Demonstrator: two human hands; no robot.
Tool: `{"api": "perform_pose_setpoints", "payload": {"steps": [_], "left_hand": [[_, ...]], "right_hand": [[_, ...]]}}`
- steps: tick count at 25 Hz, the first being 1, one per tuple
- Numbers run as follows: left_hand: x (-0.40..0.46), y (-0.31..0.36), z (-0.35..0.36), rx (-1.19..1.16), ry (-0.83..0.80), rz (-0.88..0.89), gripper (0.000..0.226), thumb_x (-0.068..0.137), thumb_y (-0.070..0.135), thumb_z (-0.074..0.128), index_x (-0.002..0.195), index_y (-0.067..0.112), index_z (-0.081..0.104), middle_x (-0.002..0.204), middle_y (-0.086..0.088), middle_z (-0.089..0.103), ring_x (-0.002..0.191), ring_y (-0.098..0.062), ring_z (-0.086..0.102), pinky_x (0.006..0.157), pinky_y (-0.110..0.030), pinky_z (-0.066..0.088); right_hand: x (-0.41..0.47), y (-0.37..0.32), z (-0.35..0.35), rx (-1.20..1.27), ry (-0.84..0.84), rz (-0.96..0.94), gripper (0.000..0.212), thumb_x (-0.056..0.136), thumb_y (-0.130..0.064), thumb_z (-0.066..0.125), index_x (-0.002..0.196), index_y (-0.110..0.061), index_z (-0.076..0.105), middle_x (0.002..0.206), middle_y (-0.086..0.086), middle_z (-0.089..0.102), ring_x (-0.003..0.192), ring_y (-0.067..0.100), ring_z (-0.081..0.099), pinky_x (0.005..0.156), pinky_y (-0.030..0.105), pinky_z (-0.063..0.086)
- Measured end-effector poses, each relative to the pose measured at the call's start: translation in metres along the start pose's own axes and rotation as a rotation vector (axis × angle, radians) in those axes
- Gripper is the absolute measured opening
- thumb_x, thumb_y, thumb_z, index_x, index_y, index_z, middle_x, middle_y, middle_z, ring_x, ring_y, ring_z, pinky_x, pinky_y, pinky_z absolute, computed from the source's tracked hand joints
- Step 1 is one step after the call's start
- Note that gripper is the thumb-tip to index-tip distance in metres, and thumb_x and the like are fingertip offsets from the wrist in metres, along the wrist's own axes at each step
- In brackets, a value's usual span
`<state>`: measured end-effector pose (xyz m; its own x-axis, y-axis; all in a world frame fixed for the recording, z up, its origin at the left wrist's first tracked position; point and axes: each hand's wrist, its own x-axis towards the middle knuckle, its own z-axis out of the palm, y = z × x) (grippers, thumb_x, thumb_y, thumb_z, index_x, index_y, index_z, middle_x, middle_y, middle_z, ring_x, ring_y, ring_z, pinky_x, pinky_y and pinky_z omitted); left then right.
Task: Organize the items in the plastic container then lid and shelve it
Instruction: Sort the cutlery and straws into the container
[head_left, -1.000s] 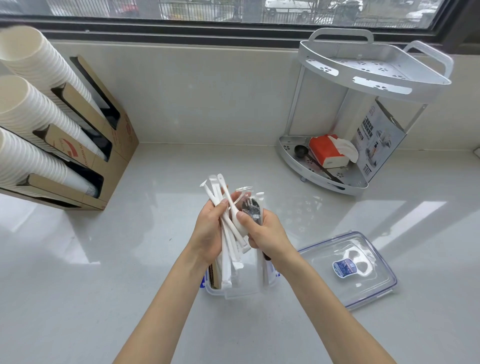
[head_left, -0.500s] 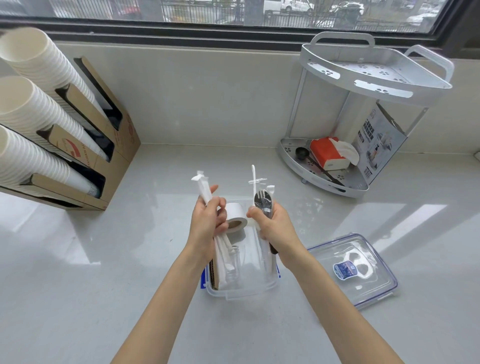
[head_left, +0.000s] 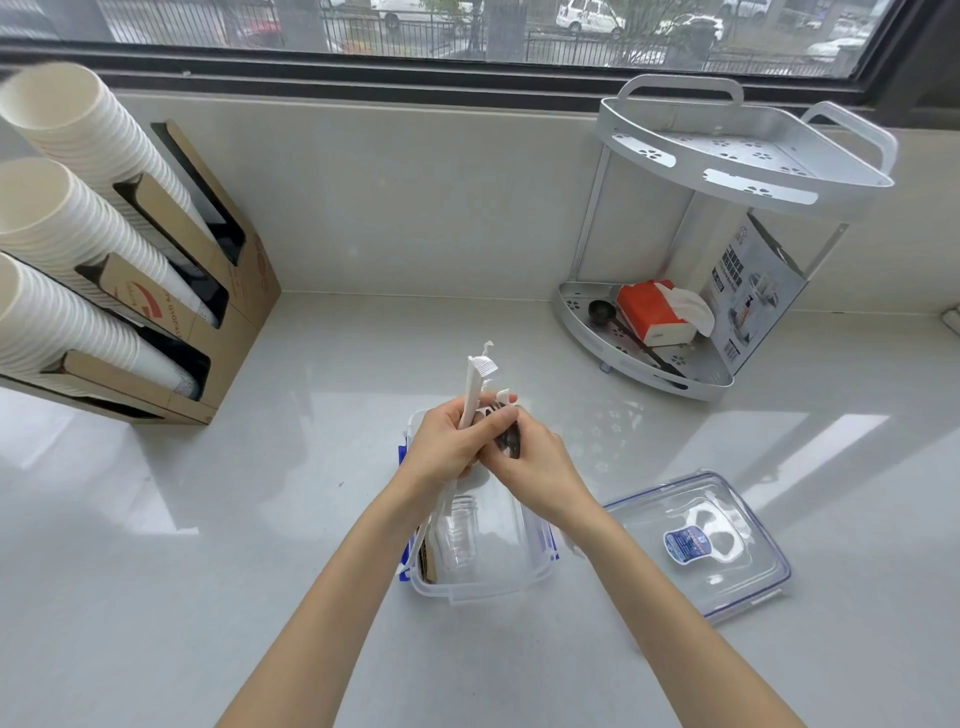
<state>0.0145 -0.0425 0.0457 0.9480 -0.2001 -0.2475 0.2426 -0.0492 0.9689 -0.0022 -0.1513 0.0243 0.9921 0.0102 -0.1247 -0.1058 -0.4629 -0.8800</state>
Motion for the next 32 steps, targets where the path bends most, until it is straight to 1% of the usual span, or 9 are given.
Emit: {"api": "perform_pose_setpoints", "payload": {"steps": [5,7,8,13,17,22,27,30,32], "left_hand": [[0.003,-0.003,-0.012,-0.080,-0.125,-0.090,0.032,0.091,0.039,0.042,0.091,0.018,0.066,0.036,0.012,0.026,0.032,-0.002,0.020,0.035,-0.014,0.017],[0.003,-0.002,-0.017,-0.138,-0.166,-0.110,0.033,0.090,0.035,0.039,0.093,0.019,0.068,0.036,0.010,0.025,0.031,-0.003,0.019,0.035,-0.015,0.016],[0.003,0.000,-0.019,-0.135,-0.183,-0.114,0.031,0.087,0.031,0.040,0.095,0.019,0.068,0.035,0.010,0.023,0.031,-0.003,0.018,0.035,-0.016,0.015],[0.005,0.002,-0.024,0.050,-0.235,-0.106,0.030,0.091,0.020,0.041,0.086,0.024,0.070,0.036,0.012,0.019,0.034,-0.003,0.016,0.037,-0.017,0.013],[0.006,0.001,-0.028,0.023,-0.226,-0.077,0.021,0.090,0.016,0.049,0.074,0.020,0.061,0.036,0.015,0.023,0.032,-0.002,0.018,0.036,-0.014,0.015],[0.010,0.000,-0.033,-0.037,-0.151,-0.043,0.019,0.086,0.016,0.056,0.068,0.018,0.056,0.037,0.015,0.028,0.032,-0.002,0.021,0.034,-0.012,0.019],[0.009,-0.003,-0.032,-0.208,-0.095,-0.047,0.015,0.067,0.033,0.062,0.066,0.019,0.058,0.037,0.014,0.024,0.032,-0.003,0.022,0.033,-0.012,0.019],[0.011,-0.003,-0.035,-0.351,-0.060,-0.041,0.020,0.058,0.042,0.067,0.061,0.023,0.067,0.038,0.013,0.027,0.030,-0.003,0.024,0.031,-0.011,0.020],[0.013,-0.004,-0.036,-0.420,-0.043,-0.052,0.021,0.052,0.044,0.069,0.057,0.023,0.069,0.037,0.011,0.030,0.029,-0.003,0.025,0.030,-0.011,0.020]], "right_hand": [[0.001,-0.001,-0.002,0.059,-0.112,-0.022,0.017,0.077,-0.018,0.050,0.091,-0.015,0.059,0.066,-0.008,0.052,0.057,0.005,0.043,0.056,0.021,0.035],[-0.002,-0.004,-0.004,0.121,-0.178,-0.015,0.012,0.080,-0.010,0.048,0.077,-0.019,0.055,0.057,-0.012,0.047,0.046,0.001,0.039,0.048,0.012,0.032],[-0.003,-0.006,-0.005,0.121,-0.211,-0.013,0.019,0.082,-0.006,0.047,0.072,-0.022,0.051,0.054,-0.012,0.042,0.041,0.000,0.037,0.044,0.009,0.030],[-0.004,-0.004,-0.008,0.069,-0.257,-0.014,0.028,0.080,-0.005,0.049,0.062,-0.026,0.043,0.044,-0.014,0.039,0.038,0.000,0.033,0.043,0.012,0.028],[-0.004,-0.003,-0.007,0.055,-0.258,-0.015,0.011,0.067,-0.022,0.049,0.062,-0.031,0.045,0.051,-0.013,0.040,0.048,0.002,0.034,0.050,0.019,0.029],[-0.005,-0.005,-0.010,0.074,-0.263,-0.012,0.021,0.079,-0.008,0.050,0.066,-0.023,0.043,0.058,-0.009,0.036,0.051,0.004,0.033,0.054,0.023,0.029],[-0.004,-0.011,-0.012,0.051,-0.259,-0.018,0.019,0.082,-0.009,0.049,0.069,-0.021,0.040,0.064,-0.005,0.036,0.057,0.011,0.032,0.053,0.024,0.028],[-0.004,-0.010,-0.012,0.039,-0.256,-0.009,0.005,0.083,-0.012,0.050,0.086,-0.008,0.048,0.073,0.002,0.042,0.063,0.014,0.036,0.058,0.026,0.030],[-0.004,-0.010,-0.012,0.033,-0.266,0.003,0.023,0.083,-0.015,0.050,0.101,-0.002,0.048,0.078,0.006,0.043,0.067,0.016,0.037,0.061,0.028,0.030]]}}
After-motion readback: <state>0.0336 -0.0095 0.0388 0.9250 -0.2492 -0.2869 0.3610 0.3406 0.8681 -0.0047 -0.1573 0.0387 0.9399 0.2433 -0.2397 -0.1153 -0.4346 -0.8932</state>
